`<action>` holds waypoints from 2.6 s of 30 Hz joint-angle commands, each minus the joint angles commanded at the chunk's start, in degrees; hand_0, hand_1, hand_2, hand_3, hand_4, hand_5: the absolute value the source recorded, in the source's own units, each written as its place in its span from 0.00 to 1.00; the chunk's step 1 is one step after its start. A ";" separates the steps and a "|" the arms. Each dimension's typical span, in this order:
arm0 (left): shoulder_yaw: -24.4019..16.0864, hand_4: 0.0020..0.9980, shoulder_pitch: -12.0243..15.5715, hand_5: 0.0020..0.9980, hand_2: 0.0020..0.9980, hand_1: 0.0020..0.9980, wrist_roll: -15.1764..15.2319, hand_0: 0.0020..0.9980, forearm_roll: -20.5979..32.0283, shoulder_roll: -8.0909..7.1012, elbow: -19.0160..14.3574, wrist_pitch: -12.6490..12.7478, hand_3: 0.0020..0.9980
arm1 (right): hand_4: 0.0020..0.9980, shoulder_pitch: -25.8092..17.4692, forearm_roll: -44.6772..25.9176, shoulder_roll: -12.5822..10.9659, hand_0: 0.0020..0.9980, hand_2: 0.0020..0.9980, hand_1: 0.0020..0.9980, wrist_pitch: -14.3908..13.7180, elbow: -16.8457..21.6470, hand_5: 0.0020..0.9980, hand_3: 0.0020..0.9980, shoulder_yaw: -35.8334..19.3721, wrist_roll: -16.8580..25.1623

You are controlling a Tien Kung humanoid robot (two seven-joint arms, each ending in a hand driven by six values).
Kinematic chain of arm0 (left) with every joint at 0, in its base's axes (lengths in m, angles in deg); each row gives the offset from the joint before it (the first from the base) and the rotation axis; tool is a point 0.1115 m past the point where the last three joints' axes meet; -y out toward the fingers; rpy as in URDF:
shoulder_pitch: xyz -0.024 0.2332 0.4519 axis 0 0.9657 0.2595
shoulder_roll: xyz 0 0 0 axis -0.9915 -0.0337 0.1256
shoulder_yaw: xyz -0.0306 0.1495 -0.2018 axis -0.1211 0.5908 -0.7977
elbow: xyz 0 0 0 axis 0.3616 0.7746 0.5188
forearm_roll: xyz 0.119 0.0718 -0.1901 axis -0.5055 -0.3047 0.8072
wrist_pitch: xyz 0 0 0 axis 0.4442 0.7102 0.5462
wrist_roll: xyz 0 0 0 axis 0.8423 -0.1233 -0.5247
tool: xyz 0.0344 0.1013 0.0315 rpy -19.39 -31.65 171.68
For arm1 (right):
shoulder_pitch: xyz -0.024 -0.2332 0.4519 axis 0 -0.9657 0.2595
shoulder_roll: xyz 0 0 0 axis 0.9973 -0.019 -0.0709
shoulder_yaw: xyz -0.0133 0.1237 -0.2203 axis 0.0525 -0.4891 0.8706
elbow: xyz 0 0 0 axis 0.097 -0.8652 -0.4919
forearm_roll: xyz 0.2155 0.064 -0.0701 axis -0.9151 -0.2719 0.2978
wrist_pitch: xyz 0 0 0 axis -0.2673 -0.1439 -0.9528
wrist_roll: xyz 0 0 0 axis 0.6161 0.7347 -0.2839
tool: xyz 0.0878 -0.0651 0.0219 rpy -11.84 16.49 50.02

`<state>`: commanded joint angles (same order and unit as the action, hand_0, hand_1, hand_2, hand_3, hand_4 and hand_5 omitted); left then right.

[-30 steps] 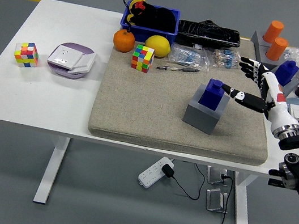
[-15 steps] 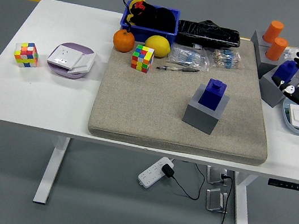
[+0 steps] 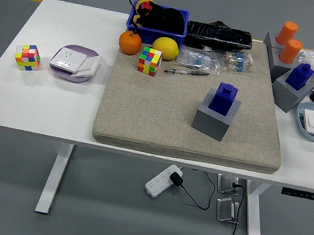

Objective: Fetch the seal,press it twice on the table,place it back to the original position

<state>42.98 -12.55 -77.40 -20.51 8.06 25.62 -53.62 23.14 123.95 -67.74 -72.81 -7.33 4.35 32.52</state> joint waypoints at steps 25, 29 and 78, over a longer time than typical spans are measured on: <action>-1.50 0.64 -0.42 0.24 0.68 0.69 0.04 0.72 -0.63 0.30 0.11 0.16 0.72 | 0.92 -3.79 1.62 0.80 0.83 0.74 0.76 5.38 4.53 0.17 0.68 -11.27 -5.50; -1.63 0.64 -0.55 0.24 0.68 0.69 0.03 0.72 -0.72 0.26 0.15 0.17 0.72 | 0.91 -3.84 1.82 0.89 0.82 0.72 0.74 5.47 5.02 0.17 0.66 -12.03 -5.88; -1.63 0.63 -0.57 0.24 0.68 0.69 0.06 0.72 -0.95 -0.16 0.09 -0.10 0.72 | 0.85 -4.07 2.00 0.98 0.81 0.69 0.69 6.49 7.32 0.16 0.63 -11.48 -7.82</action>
<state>41.35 -13.12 -77.34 -21.46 7.90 25.71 -53.72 19.07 125.95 -66.75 -66.32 -0.01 -7.13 24.70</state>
